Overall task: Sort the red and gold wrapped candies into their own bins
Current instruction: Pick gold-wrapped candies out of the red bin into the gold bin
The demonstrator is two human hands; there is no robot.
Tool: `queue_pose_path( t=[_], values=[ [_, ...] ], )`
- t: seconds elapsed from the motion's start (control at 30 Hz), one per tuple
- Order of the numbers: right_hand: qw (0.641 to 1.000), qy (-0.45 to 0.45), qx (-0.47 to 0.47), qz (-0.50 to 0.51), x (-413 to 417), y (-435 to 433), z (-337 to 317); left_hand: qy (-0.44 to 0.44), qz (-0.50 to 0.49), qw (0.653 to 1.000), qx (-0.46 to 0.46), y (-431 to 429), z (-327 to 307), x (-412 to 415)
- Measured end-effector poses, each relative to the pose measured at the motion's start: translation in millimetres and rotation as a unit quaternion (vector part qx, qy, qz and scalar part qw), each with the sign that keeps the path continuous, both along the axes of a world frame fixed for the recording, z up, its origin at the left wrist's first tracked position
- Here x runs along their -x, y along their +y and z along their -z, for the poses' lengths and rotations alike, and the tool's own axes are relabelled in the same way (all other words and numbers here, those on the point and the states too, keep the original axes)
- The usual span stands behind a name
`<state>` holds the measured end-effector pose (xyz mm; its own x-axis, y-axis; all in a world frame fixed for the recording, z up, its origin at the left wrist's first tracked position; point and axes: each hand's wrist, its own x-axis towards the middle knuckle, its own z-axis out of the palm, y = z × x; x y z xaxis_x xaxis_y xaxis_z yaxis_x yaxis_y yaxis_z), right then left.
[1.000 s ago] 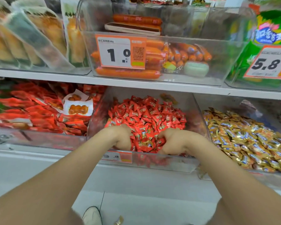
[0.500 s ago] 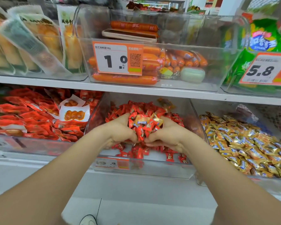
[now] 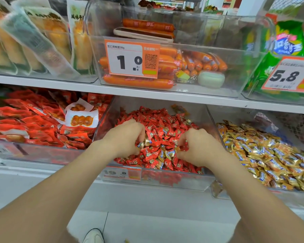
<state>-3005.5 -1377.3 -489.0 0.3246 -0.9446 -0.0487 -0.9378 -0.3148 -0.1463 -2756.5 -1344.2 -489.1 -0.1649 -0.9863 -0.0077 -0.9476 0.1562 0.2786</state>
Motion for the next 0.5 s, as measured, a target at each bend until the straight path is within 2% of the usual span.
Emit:
queue_pose_path(
  t=[0.07, 0.13, 0.2, 0.27, 0.33, 0.5],
  values=[
    [0.999, -0.025, 0.022, -0.017, -1, -1, 1, 0.028, 0.043, 0.999, 0.015, 0, -2, 3],
    [0.996, -0.072, 0.011, -0.058, -8, -2, 3, 0.072, 0.073, 0.994, -0.026, 2, -3, 10],
    [0.996, -0.061, -0.002, -0.060, -17, -2, 7, 0.074, 0.117, 0.988, -0.073, 3, 2, 18],
    [0.999, -0.003, 0.005, -0.033, -24, -5, 14, 0.049, 0.158, 0.984, -0.074, 0, 10, 23],
    [1.000, 0.018, 0.001, -0.020, -28, -8, 21, 0.022, 0.165, 0.984, -0.056, -5, 17, 27],
    [0.994, -0.057, -0.093, -0.008, -24, -15, 15, -0.065, 0.147, 0.986, -0.039, -12, 22, 41]
  ],
)
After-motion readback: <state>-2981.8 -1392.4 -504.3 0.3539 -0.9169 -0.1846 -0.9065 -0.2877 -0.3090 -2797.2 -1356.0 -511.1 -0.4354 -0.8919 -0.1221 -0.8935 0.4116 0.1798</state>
